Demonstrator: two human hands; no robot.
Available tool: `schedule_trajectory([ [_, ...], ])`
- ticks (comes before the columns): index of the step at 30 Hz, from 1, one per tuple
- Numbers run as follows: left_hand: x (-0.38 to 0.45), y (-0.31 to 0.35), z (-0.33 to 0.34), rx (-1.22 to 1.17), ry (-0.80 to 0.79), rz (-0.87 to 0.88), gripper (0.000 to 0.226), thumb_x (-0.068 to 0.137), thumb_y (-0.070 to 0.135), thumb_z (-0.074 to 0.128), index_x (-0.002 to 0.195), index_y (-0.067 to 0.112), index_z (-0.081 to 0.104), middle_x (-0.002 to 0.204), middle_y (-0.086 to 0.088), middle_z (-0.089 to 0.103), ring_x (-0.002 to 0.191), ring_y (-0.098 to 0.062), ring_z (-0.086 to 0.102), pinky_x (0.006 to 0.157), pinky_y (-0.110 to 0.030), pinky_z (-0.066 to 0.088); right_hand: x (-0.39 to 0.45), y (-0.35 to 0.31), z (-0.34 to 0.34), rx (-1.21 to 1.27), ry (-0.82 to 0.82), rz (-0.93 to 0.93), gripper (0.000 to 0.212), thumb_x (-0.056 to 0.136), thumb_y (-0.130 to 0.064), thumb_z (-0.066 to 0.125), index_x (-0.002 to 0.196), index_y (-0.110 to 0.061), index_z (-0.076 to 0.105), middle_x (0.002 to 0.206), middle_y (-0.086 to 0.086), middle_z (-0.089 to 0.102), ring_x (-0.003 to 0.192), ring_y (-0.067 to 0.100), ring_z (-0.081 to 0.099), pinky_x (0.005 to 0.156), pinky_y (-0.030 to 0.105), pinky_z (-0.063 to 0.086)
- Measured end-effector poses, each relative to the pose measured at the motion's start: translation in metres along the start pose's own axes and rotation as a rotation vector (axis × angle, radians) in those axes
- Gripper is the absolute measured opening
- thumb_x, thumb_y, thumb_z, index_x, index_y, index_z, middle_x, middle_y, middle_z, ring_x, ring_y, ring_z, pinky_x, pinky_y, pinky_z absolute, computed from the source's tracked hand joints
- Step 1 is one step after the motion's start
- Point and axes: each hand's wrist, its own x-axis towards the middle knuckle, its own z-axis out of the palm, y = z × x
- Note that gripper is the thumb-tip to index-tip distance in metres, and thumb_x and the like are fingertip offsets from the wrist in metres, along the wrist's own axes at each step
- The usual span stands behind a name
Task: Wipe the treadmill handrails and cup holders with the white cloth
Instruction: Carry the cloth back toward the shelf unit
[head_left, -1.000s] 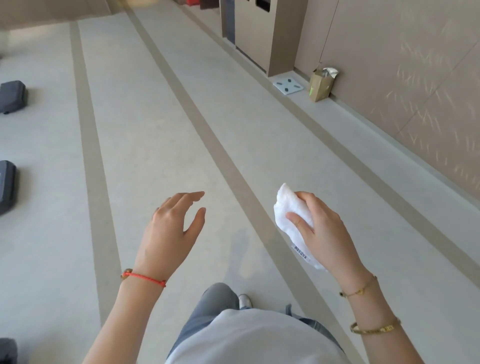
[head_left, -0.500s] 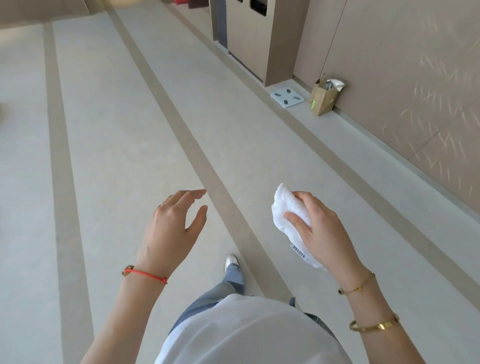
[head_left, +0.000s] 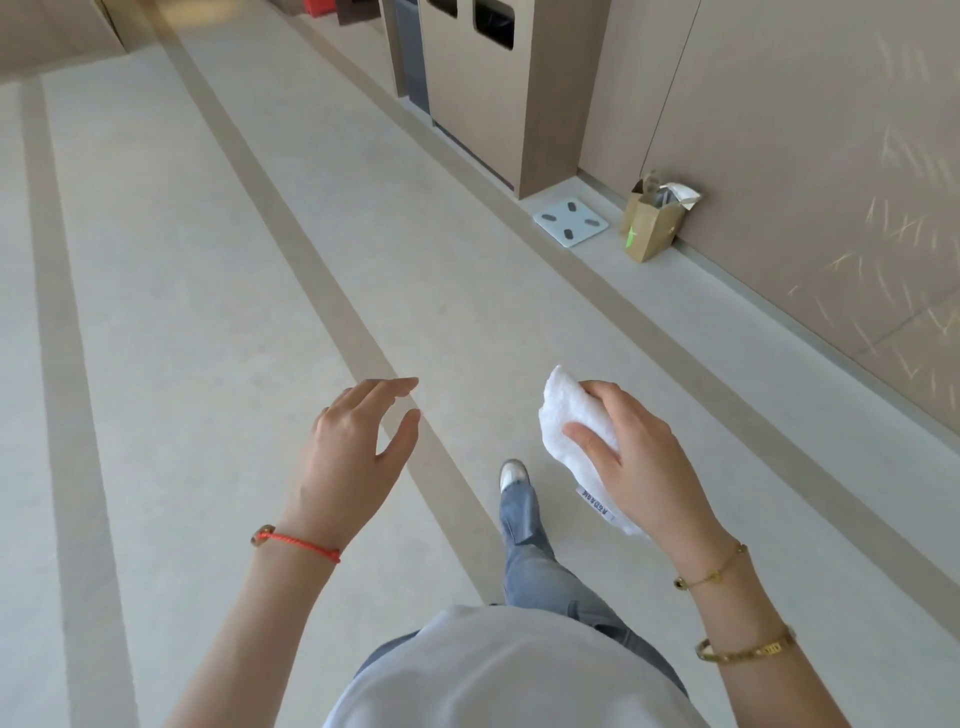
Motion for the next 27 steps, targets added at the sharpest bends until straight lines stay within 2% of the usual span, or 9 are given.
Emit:
schedule_trajectory([
  [4, 0.095, -0.025, 0.027, -0.009, -0.010, -0.008, 0.027, 0.091, 0.016, 0.063, 0.119, 0.014, 0.066, 0.107, 0.001, 0.068, 0.098, -0.020, 0.065, 0.084, -0.039, 0.054, 0.101, 0.017, 0.005, -0.008, -0.014, 0.005, 0.028, 0.095, -0.043, 0.050, 0.121, -0.034, 0.048, 0.109, -0.015, 0.059, 0.090, 0.010, 0.057, 0.073, 0.033, 0.050],
  [7, 0.177, -0.036, 0.043, -0.010, 0.017, -0.003, 0.027, 0.091, 0.014, 0.064, 0.118, 0.013, 0.067, 0.106, 0.001, 0.068, 0.085, -0.018, 0.063, 0.082, -0.036, 0.054, 0.185, 0.028, -0.001, -0.014, -0.029, -0.007, 0.027, 0.095, -0.043, 0.050, 0.121, -0.035, 0.049, 0.109, -0.016, 0.059, 0.089, 0.009, 0.058, 0.071, 0.031, 0.049],
  [11, 0.281, -0.048, 0.055, -0.015, 0.054, -0.021, 0.027, 0.091, 0.014, 0.063, 0.118, 0.012, 0.067, 0.107, 0.000, 0.068, 0.099, -0.019, 0.065, 0.085, -0.035, 0.053, 0.301, 0.032, -0.014, -0.008, -0.017, -0.035, 0.026, 0.095, -0.041, 0.051, 0.120, -0.035, 0.049, 0.109, -0.016, 0.060, 0.089, 0.010, 0.057, 0.072, 0.033, 0.049],
  [17, 0.406, -0.080, 0.066, -0.013, 0.078, -0.058, 0.027, 0.092, 0.015, 0.063, 0.119, 0.012, 0.066, 0.108, -0.001, 0.068, 0.100, -0.022, 0.065, 0.084, -0.039, 0.055, 0.447, 0.030, -0.013, -0.029, -0.042, -0.079, 0.025, 0.095, -0.042, 0.050, 0.119, -0.036, 0.048, 0.105, -0.017, 0.059, 0.086, 0.006, 0.054, 0.069, 0.028, 0.044],
  [22, 0.508, -0.128, 0.086, -0.006, 0.075, -0.075, 0.027, 0.092, 0.015, 0.064, 0.119, 0.014, 0.066, 0.108, -0.001, 0.068, 0.099, -0.021, 0.065, 0.084, -0.040, 0.054, 0.557, 0.035, 0.013, -0.021, -0.063, -0.086, 0.023, 0.095, -0.040, 0.051, 0.117, -0.035, 0.048, 0.104, -0.016, 0.059, 0.087, 0.008, 0.056, 0.072, 0.033, 0.049],
  [27, 0.623, -0.187, 0.094, 0.005, 0.084, -0.072, 0.027, 0.092, 0.017, 0.063, 0.119, 0.014, 0.066, 0.108, 0.000, 0.068, 0.098, -0.021, 0.065, 0.082, -0.041, 0.055, 0.684, 0.028, 0.046, -0.012, -0.083, -0.081, 0.023, 0.095, -0.040, 0.051, 0.117, -0.035, 0.049, 0.103, -0.016, 0.060, 0.087, 0.008, 0.056, 0.073, 0.033, 0.049],
])
